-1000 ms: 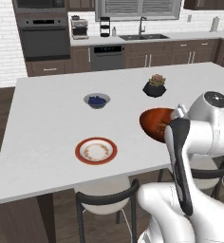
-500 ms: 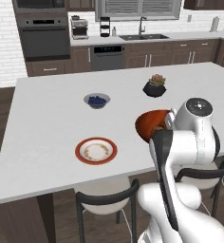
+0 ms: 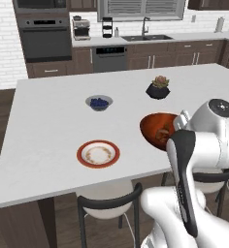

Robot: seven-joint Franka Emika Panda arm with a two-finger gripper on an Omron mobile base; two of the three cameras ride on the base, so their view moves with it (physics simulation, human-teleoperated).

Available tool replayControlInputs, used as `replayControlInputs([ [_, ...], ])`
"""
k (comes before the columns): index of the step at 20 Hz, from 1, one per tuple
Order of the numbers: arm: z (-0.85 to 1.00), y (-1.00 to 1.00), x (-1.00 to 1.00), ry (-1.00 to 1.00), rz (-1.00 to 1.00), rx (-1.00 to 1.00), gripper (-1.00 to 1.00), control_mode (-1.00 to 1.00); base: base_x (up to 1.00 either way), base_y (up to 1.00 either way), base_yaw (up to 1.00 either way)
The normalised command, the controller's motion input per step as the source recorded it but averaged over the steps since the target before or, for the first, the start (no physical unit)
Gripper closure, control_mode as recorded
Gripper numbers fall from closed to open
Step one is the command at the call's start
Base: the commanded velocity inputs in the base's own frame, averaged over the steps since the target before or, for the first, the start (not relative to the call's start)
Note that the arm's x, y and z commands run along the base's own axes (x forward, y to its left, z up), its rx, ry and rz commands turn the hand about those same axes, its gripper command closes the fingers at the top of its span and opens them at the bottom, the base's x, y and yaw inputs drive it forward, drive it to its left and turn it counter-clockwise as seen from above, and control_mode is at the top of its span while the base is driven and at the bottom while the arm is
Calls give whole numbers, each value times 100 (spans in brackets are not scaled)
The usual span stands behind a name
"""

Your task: Pick the chicken drumstick and lemon wedge from their plates and place them in the bowl. Then put the bowl in the fridge.

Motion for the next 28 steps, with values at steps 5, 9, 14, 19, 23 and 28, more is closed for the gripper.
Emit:
replayControlInputs([
  [5,-4,0,0,0,1,0,100,-100,0,0,0],
  [9,0,0,0,0,0,0,100,-100,0,0,0],
  [14,0,0,-8,-3,0,0,100,100,-14,-1,-5],
  [19,0,0,0,0,0,0,100,100,-54,0,-33],
  [23,0,0,0,0,0,0,100,100,-56,-23,-50],
  [28,0,0,0,0,0,0,100,100,-18,-48,-74],
])
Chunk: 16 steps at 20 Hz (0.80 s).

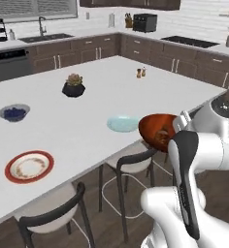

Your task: Pick the chicken drumstick and lemon wedge from their plates and place them in the bowl. Then put the bowl in the fridge.

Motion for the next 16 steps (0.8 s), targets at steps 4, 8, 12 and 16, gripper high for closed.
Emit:
replayControlInputs([
  [4,0,0,0,0,0,0,100,100,-3,-55,-77],
  [8,0,0,0,0,0,0,100,100,6,-97,-63],
  [12,0,0,0,0,0,0,100,100,36,-67,-62],
  [16,0,0,0,0,0,0,100,100,61,-72,-55],
])
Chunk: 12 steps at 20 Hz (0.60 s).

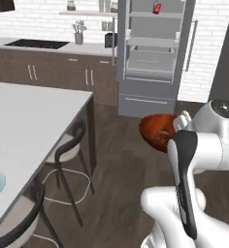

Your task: Pick the chicken drumstick and lemon wedge from their plates and place them in the bowl. Then put the bowl in the fridge.

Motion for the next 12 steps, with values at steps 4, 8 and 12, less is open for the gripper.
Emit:
replayControlInputs([
  [4,0,0,0,0,0,0,100,100,99,-22,-41],
  [8,0,0,0,0,0,0,100,100,100,-6,-33],
  [12,0,0,0,0,0,0,100,100,100,0,-26],
])
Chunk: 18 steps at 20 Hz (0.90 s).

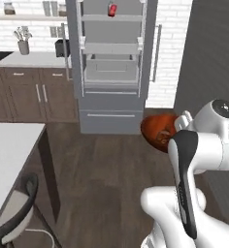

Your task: Pick the chicken drumstick and lemon wedge from their plates and place them in the bowl. Then put the bowl in the fridge.

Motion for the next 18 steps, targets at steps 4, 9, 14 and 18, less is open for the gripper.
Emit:
replayControlInputs([
  [4,0,0,0,0,0,0,100,100,100,1,-22],
  [9,0,0,0,0,0,0,100,100,100,18,-1],
  [14,0,0,0,0,0,0,100,100,100,1,32],
  [18,0,0,0,0,0,0,100,100,100,-2,38],
])
